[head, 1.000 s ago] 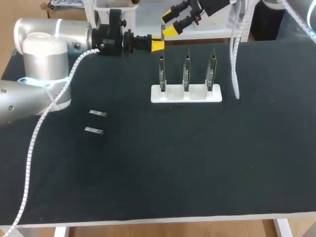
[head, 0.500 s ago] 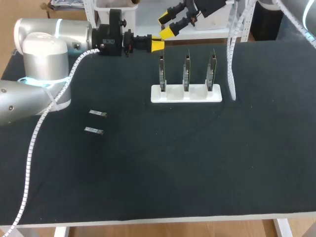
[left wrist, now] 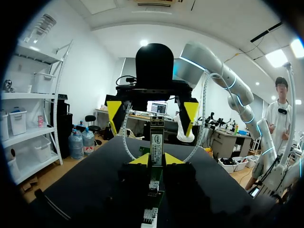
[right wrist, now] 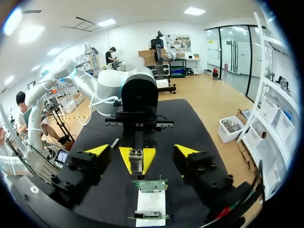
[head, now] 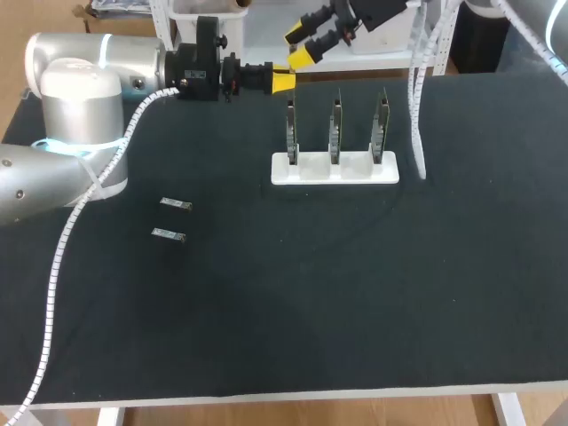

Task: Pick up the optical module with the left hand, and insert it into the network port with the right hand.

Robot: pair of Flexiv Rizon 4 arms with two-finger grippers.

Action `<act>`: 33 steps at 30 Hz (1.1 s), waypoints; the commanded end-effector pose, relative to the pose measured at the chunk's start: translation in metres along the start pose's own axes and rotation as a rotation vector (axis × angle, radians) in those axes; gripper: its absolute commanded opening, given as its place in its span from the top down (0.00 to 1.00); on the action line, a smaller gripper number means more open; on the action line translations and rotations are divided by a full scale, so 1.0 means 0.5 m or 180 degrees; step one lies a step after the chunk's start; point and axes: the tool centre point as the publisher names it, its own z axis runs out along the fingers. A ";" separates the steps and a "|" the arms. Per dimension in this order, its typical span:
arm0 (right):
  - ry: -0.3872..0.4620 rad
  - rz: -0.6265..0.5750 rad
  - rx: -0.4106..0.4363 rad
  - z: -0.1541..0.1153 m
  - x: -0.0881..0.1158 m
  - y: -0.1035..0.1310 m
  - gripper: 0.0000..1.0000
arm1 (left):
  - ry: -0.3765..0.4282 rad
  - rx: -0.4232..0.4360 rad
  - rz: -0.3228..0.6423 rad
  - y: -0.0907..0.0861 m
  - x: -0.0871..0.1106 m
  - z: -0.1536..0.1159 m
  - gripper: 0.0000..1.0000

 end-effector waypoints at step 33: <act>0.0041 -0.0004 -0.0872 -0.009 -0.003 -0.004 1.00 | 0.0000 0.0003 0.0001 0.001 0.000 0.000 0.00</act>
